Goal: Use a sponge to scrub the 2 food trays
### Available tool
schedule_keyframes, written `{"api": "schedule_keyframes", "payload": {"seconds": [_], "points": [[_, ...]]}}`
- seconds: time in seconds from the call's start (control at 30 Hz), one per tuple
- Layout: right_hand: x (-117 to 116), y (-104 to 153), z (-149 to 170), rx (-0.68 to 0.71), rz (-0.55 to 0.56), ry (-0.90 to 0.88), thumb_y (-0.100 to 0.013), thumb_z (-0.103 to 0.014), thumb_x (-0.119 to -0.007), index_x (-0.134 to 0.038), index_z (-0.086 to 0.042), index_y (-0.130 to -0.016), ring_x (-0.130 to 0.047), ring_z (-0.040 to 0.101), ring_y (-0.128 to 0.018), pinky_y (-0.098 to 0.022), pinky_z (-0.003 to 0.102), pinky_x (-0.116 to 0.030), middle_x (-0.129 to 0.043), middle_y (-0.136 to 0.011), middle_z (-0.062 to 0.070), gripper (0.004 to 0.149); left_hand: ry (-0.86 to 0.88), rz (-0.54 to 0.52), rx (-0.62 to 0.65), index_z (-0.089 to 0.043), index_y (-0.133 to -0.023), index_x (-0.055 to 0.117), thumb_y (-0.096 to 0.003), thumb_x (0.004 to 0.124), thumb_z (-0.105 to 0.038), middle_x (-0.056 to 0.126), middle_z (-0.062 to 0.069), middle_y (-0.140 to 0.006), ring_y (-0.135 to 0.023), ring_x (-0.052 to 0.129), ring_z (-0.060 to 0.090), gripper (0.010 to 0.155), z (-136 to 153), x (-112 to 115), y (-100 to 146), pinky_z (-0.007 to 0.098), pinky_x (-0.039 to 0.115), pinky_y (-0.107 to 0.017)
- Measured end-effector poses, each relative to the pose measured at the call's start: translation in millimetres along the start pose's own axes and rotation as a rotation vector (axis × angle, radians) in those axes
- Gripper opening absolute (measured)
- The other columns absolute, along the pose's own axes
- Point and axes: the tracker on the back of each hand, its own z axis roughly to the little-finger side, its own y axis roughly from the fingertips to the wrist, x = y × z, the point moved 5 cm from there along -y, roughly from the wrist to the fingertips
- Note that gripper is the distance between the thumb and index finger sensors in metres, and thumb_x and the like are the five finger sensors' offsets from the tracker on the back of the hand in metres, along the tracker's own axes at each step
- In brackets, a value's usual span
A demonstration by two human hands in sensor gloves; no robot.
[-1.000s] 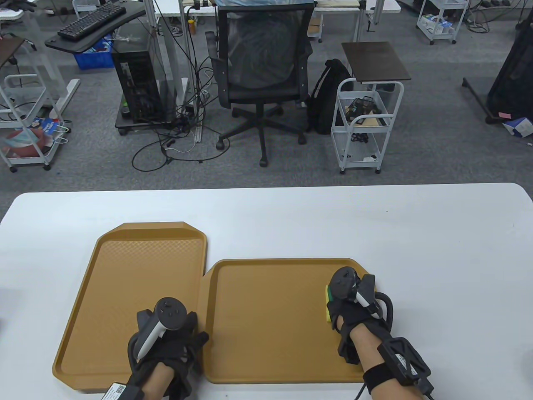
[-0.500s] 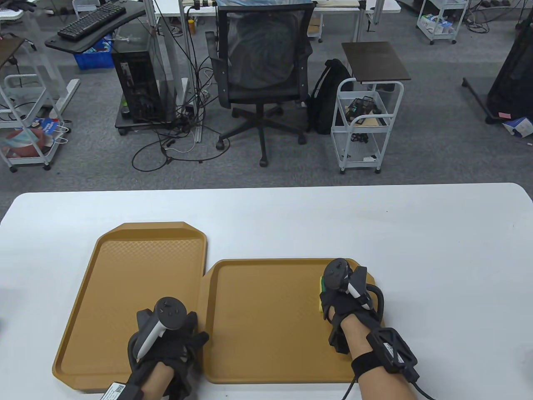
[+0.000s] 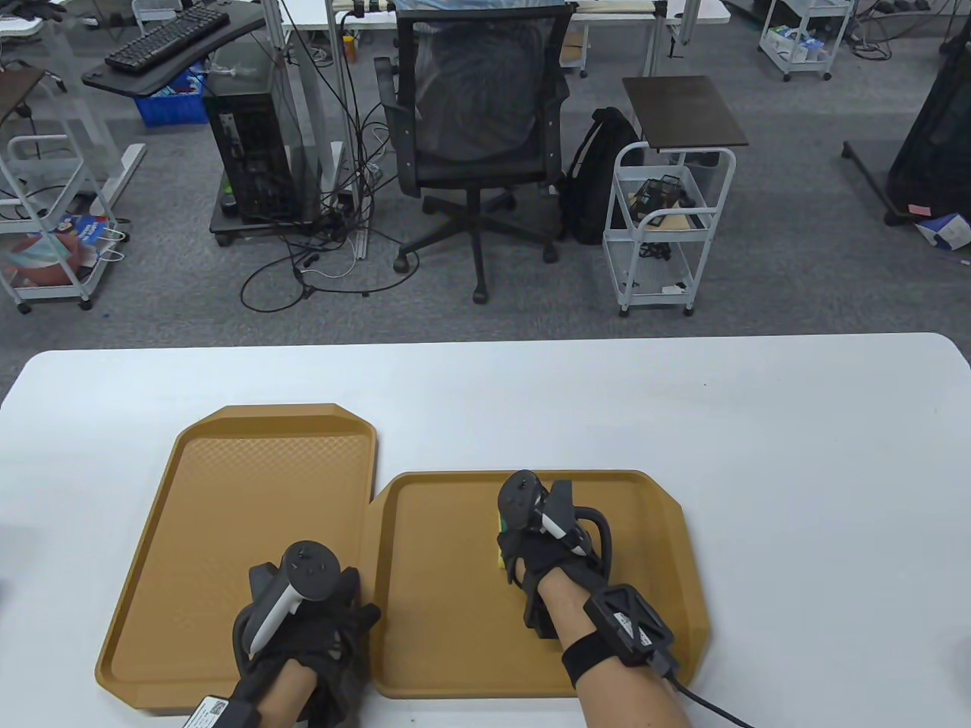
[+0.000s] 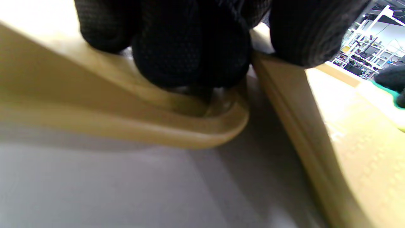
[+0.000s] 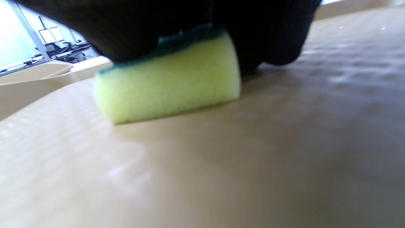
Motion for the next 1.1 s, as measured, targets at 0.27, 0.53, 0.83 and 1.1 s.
{"api": "schedule_keyframes", "payload": {"seconds": [0.27, 0.53, 0.83, 1.1], "points": [[-18, -4, -60, 0.077, -0.009, -0.005, -0.048, -0.035, -0.081, -0.057, -0.015, -0.106, -0.078, 0.041, -0.071, -0.055, 0.049, -0.077, -0.052, -0.111, 0.019, 0.065, 0.000, 0.001, 0.001, -0.024, -0.105, 0.065, -0.0413, 0.082, -0.052, 0.098, 0.001, -0.062, -0.048, 0.098, 0.028, 0.072, 0, 0, 0, 0.050, 0.077, -0.054], [-27, -3, -91, 0.107, 0.019, 0.024, -0.048, -0.037, -0.081, -0.059, -0.016, -0.105, -0.080, 0.040, -0.069, -0.054, 0.048, -0.078, -0.055, -0.111, 0.019, 0.065, 0.000, 0.000, 0.001, -0.024, -0.105, 0.064, -0.0413, 0.082, -0.052, 0.098, 0.000, -0.062, -0.048, 0.098, 0.028, 0.072, 0, 0, 0, 0.049, 0.077, -0.054], [-36, 24, -97, 0.174, -0.054, 0.031, -0.047, -0.041, -0.082, -0.058, -0.016, -0.105, -0.080, 0.038, -0.069, -0.053, 0.048, -0.078, -0.056, -0.110, 0.019, 0.067, -0.002, 0.000, 0.000, -0.024, -0.105, 0.065, -0.0412, 0.082, -0.052, 0.098, 0.001, -0.062, -0.048, 0.098, 0.028, 0.072, 0, 0, 0, 0.050, 0.077, -0.054], [-47, 56, -106, 0.223, -0.076, 0.097, -0.045, -0.051, -0.082, -0.054, -0.014, -0.107, -0.079, 0.038, -0.070, -0.053, 0.049, -0.078, -0.054, -0.110, 0.020, 0.077, -0.006, -0.005, -0.002, -0.024, -0.105, 0.065, -0.0413, 0.082, -0.052, 0.098, 0.001, -0.062, -0.048, 0.098, 0.028, 0.072, 0, 0, 0, 0.050, 0.077, -0.054]]}}
